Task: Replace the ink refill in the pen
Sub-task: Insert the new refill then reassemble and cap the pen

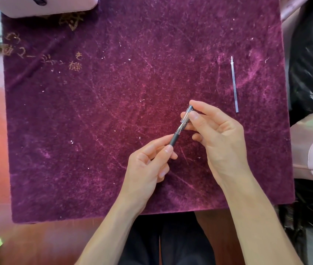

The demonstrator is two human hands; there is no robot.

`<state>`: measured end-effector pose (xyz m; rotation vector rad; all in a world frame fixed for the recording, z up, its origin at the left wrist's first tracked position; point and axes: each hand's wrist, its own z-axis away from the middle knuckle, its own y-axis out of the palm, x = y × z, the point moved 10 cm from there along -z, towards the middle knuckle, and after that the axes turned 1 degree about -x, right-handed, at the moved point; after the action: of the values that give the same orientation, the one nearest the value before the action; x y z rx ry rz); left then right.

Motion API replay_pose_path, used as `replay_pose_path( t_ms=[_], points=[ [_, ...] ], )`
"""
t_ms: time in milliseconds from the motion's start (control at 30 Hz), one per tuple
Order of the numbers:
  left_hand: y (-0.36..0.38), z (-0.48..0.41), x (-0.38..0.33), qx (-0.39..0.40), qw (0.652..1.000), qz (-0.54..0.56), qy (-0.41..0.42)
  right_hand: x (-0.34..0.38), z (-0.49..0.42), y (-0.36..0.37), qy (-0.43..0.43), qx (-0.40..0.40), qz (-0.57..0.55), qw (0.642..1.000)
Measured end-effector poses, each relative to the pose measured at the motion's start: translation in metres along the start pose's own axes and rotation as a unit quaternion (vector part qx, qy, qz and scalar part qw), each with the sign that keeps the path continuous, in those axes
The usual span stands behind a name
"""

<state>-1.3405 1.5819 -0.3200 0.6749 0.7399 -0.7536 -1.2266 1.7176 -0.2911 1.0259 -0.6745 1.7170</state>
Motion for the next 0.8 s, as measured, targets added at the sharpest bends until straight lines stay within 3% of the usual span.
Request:
replay_pose_path(
  t_ms=[800],
  points=[
    [-0.003, -0.005, 0.002, -0.036, 0.999, 0.034, -0.014, 0.000, 0.003, 0.011, -0.025, 0.016, 0.013, 0.999]
  ],
)
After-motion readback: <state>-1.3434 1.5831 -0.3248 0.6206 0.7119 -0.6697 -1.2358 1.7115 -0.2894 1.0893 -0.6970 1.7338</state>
